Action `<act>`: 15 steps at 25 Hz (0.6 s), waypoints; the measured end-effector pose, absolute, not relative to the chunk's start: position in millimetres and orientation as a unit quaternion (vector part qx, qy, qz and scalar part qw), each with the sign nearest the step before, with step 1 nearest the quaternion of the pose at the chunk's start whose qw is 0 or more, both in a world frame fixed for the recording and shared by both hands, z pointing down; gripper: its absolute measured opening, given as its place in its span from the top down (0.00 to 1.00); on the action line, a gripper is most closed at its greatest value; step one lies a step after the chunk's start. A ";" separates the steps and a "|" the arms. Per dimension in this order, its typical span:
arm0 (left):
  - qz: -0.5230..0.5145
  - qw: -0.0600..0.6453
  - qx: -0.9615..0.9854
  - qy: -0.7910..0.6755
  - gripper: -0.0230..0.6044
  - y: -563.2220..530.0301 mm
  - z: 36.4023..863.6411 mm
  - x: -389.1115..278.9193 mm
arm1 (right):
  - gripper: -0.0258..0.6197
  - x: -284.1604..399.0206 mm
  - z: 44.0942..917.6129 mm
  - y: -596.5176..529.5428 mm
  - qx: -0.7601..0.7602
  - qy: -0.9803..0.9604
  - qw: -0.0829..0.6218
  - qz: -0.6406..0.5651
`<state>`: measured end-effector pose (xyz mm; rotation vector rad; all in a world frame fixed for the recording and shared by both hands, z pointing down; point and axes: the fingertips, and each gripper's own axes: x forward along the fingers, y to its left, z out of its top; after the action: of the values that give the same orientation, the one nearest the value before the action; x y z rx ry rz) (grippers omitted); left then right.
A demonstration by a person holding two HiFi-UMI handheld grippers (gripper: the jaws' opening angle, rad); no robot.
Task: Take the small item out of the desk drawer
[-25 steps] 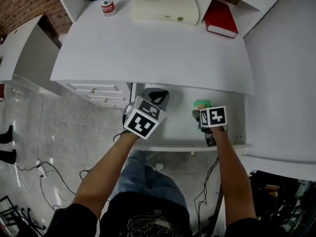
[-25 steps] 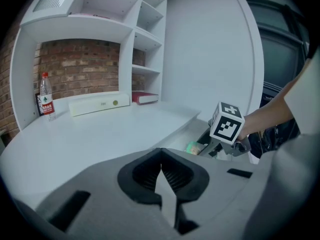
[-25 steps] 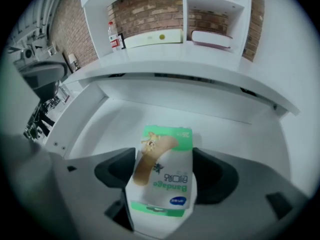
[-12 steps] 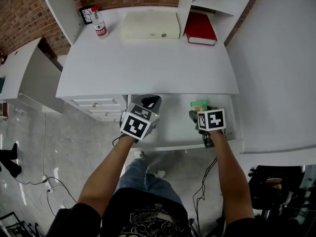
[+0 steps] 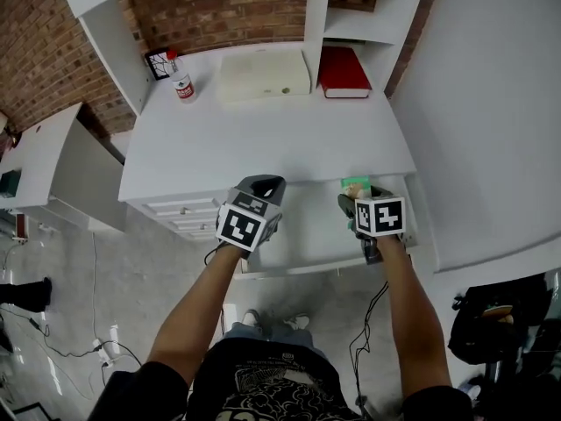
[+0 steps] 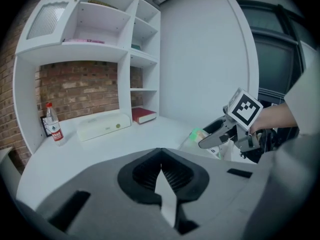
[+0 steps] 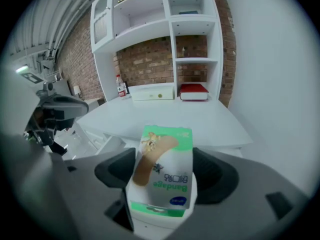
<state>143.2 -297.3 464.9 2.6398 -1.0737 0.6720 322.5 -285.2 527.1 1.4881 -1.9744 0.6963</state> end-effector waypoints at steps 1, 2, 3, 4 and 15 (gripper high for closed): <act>0.228 0.103 0.898 -0.363 0.95 -296.2 460.0 140.7 | 0.41 319.9 519.5 -284.2 0.560 -0.737 0.277 0.257; 0.228 0.100 0.899 -0.361 0.95 -295.4 455.3 137.6 | 0.41 317.0 512.2 -283.1 0.564 -0.737 0.271 0.254; 0.226 0.098 0.899 -0.361 0.95 -294.8 450.5 133.9 | 0.41 313.9 504.9 -281.7 0.569 -0.737 0.266 0.250; 0.224 0.096 0.900 -0.361 0.95 -294.3 445.4 130.2 | 0.41 310.7 497.5 -280.1 0.573 -0.737 0.261 0.247; 0.193 0.063 0.916 -0.347 0.95 -277.9 396.1 95.4 | 0.41 281.3 409.9 -250.2 0.623 -0.734 0.202 0.180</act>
<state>95.4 -277.9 396.1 2.7670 -1.0493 0.5836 281.3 -250.2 409.9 1.7413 -2.0495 0.5020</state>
